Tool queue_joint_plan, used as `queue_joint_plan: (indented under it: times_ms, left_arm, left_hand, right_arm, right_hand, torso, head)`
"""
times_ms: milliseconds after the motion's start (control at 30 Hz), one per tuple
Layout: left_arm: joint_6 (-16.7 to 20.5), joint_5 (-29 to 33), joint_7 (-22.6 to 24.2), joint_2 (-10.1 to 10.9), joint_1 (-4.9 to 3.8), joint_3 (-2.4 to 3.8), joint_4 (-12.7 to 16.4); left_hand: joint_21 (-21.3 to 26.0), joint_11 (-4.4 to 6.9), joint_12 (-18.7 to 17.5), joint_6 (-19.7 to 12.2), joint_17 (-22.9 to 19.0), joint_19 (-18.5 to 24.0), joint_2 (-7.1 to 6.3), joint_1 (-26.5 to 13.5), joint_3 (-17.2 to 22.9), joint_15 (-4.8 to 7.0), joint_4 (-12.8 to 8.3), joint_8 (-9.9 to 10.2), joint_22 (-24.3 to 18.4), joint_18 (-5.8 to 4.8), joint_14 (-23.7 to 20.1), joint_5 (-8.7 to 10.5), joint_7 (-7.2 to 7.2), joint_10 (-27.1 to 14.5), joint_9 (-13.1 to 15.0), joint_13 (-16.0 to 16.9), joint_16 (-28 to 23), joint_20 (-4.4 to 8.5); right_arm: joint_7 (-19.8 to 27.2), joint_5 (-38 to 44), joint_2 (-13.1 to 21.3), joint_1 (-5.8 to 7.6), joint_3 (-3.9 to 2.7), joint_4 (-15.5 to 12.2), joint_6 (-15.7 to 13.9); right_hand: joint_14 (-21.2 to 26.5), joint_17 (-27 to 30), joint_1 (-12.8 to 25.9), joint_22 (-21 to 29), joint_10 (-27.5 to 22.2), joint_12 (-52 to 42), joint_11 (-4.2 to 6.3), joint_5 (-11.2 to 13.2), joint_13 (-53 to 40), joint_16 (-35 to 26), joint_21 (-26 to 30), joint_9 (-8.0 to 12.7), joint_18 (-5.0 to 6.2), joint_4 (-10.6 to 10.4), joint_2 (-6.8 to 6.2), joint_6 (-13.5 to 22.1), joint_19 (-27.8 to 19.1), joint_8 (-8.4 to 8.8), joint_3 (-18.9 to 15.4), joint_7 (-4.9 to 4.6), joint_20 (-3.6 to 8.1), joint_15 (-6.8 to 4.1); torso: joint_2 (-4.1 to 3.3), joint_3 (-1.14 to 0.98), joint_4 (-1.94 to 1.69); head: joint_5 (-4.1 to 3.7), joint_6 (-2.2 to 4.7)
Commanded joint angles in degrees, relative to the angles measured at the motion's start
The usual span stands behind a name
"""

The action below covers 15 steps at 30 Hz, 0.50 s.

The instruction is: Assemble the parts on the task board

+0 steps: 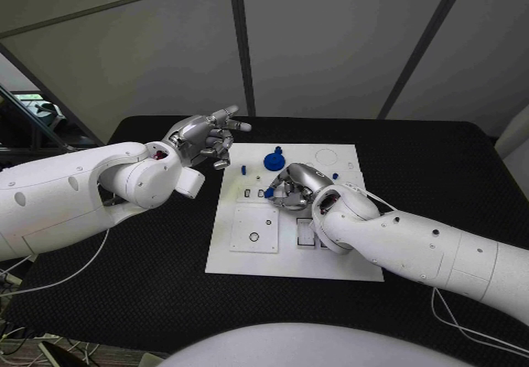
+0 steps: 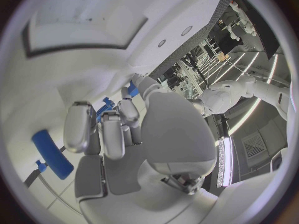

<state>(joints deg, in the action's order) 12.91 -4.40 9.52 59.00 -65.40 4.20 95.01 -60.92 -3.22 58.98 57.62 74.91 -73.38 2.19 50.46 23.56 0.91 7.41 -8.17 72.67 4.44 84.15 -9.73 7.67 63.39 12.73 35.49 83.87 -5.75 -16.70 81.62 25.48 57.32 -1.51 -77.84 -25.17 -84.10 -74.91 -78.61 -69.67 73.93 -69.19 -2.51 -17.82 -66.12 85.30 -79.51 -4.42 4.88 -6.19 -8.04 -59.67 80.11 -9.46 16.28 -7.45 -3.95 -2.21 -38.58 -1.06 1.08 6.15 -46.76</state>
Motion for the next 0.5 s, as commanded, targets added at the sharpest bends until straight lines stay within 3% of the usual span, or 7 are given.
queue_joint_plan:
  times_ms: [33,500]
  left_arm:
    - [-0.82,-0.35,0.17,-0.05,-0.10,0.05,0.00]
    - [-1.13,-0.35,-0.04,-0.08,-0.10,0.05,-0.11]
  left_hand:
    - [-0.12,-0.09,0.20,-0.09,4.81,0.12,-0.49,0.17,-0.05,-0.44,-0.28,0.33,0.05,2.17,2.09,0.35,0.22,-0.10,0.07,0.05,0.07,0.06]
    - [-0.70,-0.09,0.40,-0.07,5.45,-0.22,-0.46,0.18,-0.03,-0.44,-0.30,0.32,0.40,2.04,2.33,0.35,0.22,0.09,0.09,0.37,0.45,0.06]
  right_arm:
    - [-0.41,0.35,-0.09,0.08,0.01,-0.03,0.90]
    - [-0.36,0.69,-0.07,0.07,0.02,-0.17,-0.14]
  right_hand:
    - [-4.07,-7.25,0.33,0.23,-0.88,0.66,-0.16,0.24,0.43,-0.56,0.42,0.14,-0.72,0.04,-0.67,0.88,-0.14,0.52,0.41,-0.24,-0.39,0.56]
    - [-3.76,-6.54,1.28,0.86,-3.05,2.21,-0.98,0.55,2.35,-1.10,0.84,0.38,-0.58,-0.15,-1.50,3.50,-0.60,1.55,0.18,-1.09,-1.08,1.29]
  torso:
    - [0.01,0.00,-0.01]
    - [-0.01,-0.02,0.00]
  head:
    - [-0.01,-0.03]
    - [-0.03,-0.02]
